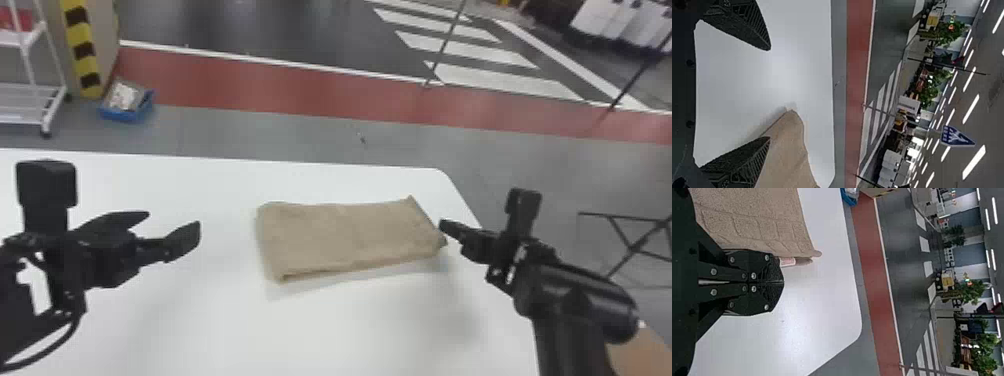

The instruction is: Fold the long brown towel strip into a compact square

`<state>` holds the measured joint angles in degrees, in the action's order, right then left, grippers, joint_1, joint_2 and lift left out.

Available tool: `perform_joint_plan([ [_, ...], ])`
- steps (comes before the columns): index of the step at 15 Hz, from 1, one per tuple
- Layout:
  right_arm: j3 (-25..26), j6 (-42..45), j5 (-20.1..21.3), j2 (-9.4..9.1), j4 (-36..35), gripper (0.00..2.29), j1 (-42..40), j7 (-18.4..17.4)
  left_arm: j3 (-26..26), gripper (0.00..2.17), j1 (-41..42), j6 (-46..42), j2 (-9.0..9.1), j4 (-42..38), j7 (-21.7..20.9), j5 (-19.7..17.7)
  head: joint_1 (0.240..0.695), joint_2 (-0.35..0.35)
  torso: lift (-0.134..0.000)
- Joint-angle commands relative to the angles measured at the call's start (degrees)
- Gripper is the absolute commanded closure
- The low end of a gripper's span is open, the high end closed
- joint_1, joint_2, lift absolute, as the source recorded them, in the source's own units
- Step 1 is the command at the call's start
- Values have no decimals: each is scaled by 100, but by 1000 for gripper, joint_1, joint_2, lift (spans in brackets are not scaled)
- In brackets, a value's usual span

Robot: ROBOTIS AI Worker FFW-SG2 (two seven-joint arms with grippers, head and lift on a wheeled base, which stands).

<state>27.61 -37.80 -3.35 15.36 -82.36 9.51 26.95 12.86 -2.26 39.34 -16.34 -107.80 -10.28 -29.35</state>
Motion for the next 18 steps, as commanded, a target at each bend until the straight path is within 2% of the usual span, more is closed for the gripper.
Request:
perform_joint_plan([
  [1,-54,22,124,11,291,2013,165,4,-29,70,6,0,-27,-22,-9,-36,695,-350,-124],
  [5,-336,4,159,29,396,2013,227,153,-38,70,-3,-35,-53,-13,0,-53,695,-350,-124],
  [9,-634,-119,71,-112,335,2013,227,223,-117,70,-3,-35,-71,-22,0,-62,695,-350,-124],
  [12,-714,-207,1,-279,221,2013,209,250,-161,70,-3,-53,-88,-22,0,-97,695,-323,-124],
  [18,-872,-945,-193,-648,-755,2013,-46,250,-161,70,-21,-106,-88,-22,0,-106,695,-268,-124],
])
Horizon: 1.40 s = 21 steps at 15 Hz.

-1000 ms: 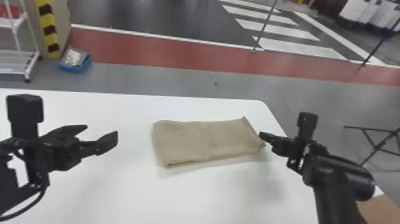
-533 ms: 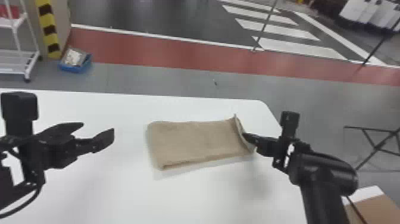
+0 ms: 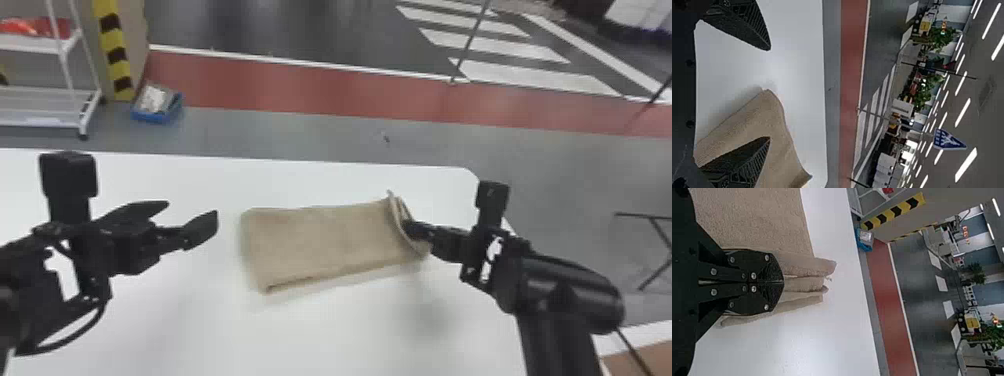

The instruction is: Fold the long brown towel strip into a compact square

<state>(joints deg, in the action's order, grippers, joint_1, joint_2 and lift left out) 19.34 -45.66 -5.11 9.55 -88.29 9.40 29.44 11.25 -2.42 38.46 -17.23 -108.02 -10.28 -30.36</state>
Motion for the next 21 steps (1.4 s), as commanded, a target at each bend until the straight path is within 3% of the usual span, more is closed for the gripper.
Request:
perform_joint_plan([
  [1,-80,-229,-25,-120,-250,2013,-79,0,0,70,-5,-53,0,0,0,-5,695,-259,-124],
  [4,-194,-229,-104,-181,-373,2013,-220,-114,0,70,-5,-141,0,0,0,-5,695,-233,-124],
  [9,201,105,-148,-190,-575,2013,-299,-167,-17,70,39,-194,-9,0,0,-14,695,-230,-124],
  [14,483,175,-131,100,-435,2013,-264,-255,-26,70,101,-194,-9,-27,0,-14,695,-278,-124],
  [21,509,386,-25,240,-206,2013,-422,-176,-17,70,162,-194,-9,-106,0,-5,695,-329,-124],
])
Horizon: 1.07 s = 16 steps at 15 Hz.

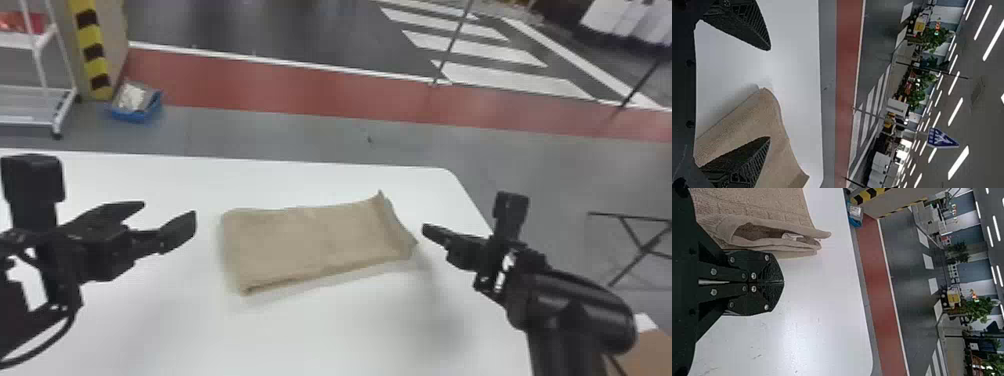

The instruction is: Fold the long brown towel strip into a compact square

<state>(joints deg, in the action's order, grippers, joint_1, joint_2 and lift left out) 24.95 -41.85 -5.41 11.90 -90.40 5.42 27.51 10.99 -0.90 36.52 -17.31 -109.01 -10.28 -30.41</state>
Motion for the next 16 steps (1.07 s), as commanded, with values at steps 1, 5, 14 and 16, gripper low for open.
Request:
perform_joint_plan([
  [1,-104,-13,14,-4,5,2013,-50,18,9,70,11,0,0,-33,0,0,695,-330,-124],
  [5,-350,-13,-56,-100,5,2013,-121,18,9,70,37,0,0,-68,0,0,695,-316,-124],
  [14,-720,-100,-285,-610,-435,2013,-393,-17,-53,70,90,0,-9,-156,0,-18,695,-240,-124],
  [16,-807,-136,-294,-715,-646,2013,-481,-26,-70,70,107,0,-9,-191,0,-18,695,-220,-124],
])
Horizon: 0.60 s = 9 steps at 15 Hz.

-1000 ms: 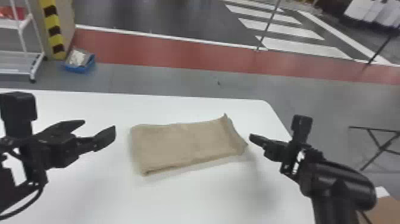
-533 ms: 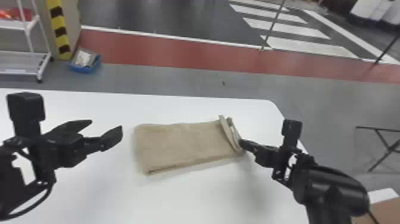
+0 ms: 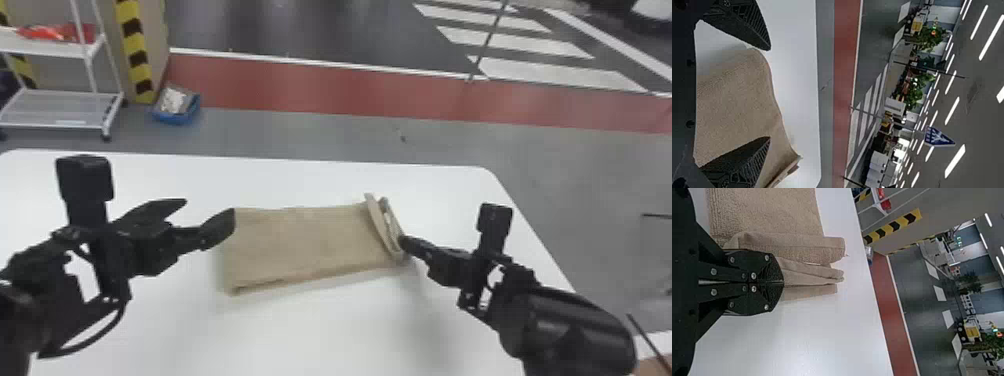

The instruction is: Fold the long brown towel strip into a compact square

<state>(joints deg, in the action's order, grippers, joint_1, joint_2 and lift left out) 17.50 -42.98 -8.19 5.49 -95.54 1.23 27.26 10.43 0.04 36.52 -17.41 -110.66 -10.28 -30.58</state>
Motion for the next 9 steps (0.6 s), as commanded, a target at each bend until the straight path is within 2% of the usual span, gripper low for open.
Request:
perform_joint_plan([
  [1,-80,-58,-60,-118,-166,2013,-88,-1,-32,70,31,0,0,-26,0,9,695,-212,-124],
  [6,-238,-93,-402,-197,-492,2013,-466,-28,-85,70,110,-17,0,-52,0,9,695,-176,-124],
  [9,-282,-76,-455,-197,-720,2013,-677,-72,-93,70,163,-88,0,-61,0,17,695,-158,-124],
])
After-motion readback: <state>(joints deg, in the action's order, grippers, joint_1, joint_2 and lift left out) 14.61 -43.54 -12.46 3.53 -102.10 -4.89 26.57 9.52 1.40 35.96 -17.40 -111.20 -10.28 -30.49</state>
